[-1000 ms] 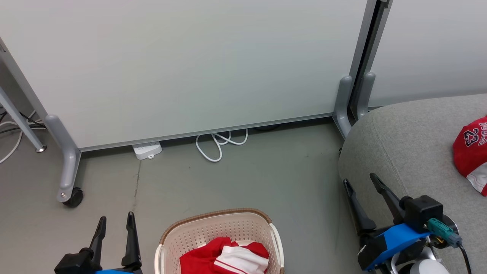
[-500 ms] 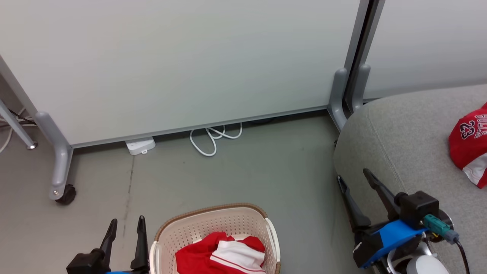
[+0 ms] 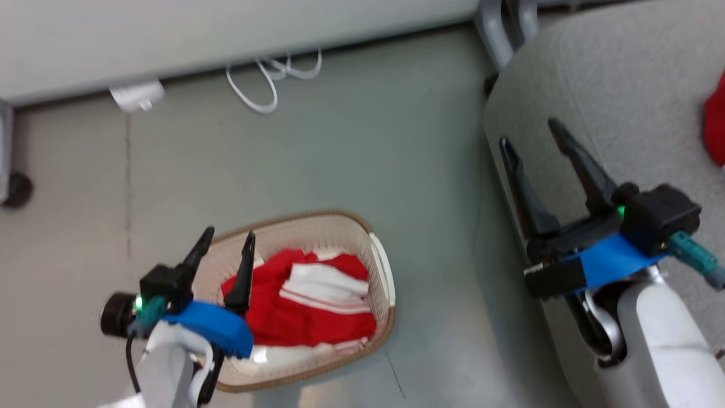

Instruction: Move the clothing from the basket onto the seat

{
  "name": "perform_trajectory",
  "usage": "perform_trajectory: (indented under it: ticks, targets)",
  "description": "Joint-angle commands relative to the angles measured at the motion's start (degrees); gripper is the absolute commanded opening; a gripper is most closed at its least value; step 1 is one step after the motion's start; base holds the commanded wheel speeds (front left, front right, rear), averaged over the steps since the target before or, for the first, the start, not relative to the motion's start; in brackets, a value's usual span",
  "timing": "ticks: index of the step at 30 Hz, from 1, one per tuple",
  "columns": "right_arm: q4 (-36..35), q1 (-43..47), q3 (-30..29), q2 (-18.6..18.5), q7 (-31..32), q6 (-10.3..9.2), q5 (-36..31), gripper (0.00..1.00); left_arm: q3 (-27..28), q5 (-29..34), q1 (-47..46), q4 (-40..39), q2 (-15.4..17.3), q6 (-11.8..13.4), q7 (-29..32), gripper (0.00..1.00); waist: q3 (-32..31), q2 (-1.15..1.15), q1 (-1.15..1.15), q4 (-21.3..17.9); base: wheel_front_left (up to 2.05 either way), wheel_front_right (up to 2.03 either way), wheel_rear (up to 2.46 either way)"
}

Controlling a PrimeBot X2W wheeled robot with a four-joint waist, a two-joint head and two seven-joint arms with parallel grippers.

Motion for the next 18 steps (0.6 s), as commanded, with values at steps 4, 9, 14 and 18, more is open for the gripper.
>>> perform_trajectory:
  ticks: [4,9,14,18]
  targets:
    - [-1.95,-5.35,0.57,-0.32,-0.96,0.01,-0.12,1.00,-5.86,-1.29,-8.60,5.79,2.75,-0.09,0.66,1.00,16.05,0.00,-0.02,-4.34,0.00,0.00,0.00]
    - [-3.35,-8.83,1.38,0.29,-1.87,0.01,-0.35,1.00,-14.25,-1.87,-16.50,11.64,5.40,-0.08,2.48,1.00,23.56,0.00,-0.02,-6.49,0.00,0.00,0.00]
    - [-3.09,-10.83,2.56,1.50,-3.66,0.01,-0.13,1.00,-22.33,-2.21,-22.87,16.52,7.62,-0.07,4.24,1.00,28.62,0.00,-0.02,-8.52,0.00,0.00,0.00]
    - [-2.27,-11.73,3.88,2.57,-5.18,0.01,0.39,1.00,-27.45,-2.76,-27.02,19.71,8.94,-0.07,6.03,1.00,31.73,0.00,-0.02,-10.33,0.00,0.00,0.00]
